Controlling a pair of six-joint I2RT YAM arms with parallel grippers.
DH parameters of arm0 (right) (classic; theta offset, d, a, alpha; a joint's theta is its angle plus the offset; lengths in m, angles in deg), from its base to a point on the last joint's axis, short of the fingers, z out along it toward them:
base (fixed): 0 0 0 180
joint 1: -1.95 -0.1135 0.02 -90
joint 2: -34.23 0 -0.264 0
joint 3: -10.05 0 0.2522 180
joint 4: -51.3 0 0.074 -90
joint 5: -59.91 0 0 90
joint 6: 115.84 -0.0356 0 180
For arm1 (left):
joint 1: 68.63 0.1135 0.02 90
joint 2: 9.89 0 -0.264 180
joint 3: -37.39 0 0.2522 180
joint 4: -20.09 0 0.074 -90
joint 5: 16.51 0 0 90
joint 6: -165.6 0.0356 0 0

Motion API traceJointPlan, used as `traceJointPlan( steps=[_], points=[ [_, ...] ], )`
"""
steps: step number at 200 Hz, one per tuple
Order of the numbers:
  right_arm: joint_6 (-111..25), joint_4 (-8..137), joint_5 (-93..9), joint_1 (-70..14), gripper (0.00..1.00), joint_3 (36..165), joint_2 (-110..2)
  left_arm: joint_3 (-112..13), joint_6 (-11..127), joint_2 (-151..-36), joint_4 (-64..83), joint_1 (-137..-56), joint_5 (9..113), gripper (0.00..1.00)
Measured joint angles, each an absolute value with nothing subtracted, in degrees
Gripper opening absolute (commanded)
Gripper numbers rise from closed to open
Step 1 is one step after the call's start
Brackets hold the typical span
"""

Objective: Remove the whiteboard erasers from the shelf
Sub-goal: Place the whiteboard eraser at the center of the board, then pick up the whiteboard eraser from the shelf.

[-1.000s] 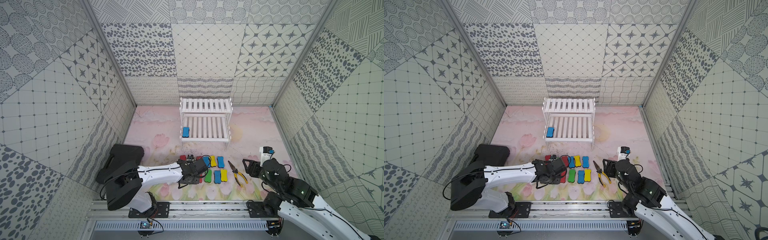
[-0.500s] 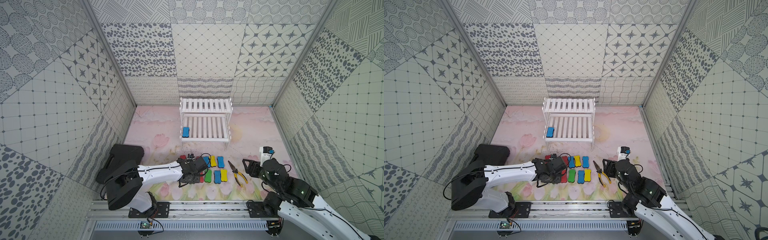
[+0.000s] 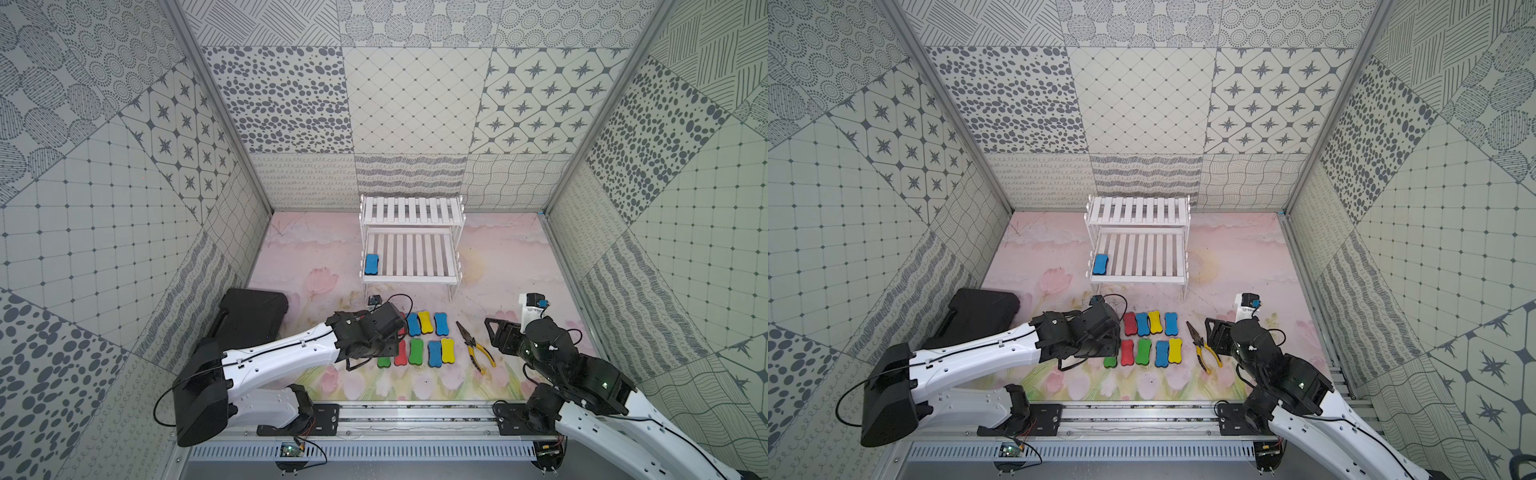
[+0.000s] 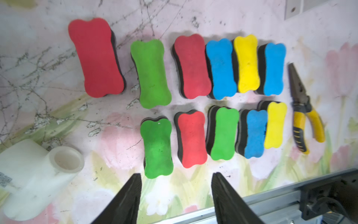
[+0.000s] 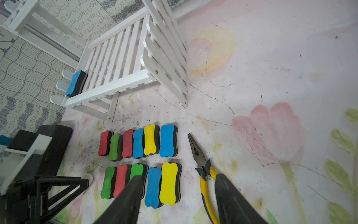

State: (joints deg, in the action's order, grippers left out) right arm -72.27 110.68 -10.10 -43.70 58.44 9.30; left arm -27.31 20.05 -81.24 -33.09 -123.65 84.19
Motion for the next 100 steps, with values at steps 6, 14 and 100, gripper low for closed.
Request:
traceJointPlan(
  steps=[6, 14, 100],
  points=[
    [-72.34, 110.68, -10.1, -43.7, 0.64, 58.44, 9.3, -28.57, 20.64, -81.24, -33.41, -122.78, 84.23, 0.63],
    [-72.36, 110.68, -10.1, -43.7, 0.64, 58.44, 9.3, -30.45, 21.74, -81.4, -34.09, -121.49, 84.23, 0.63],
    [-72.31, 110.68, -9.93, -43.7, 0.64, 58.49, 8.54, -53.14, 36.8, -87.43, -38.51, -109.29, 84.84, 0.65]
  ],
)
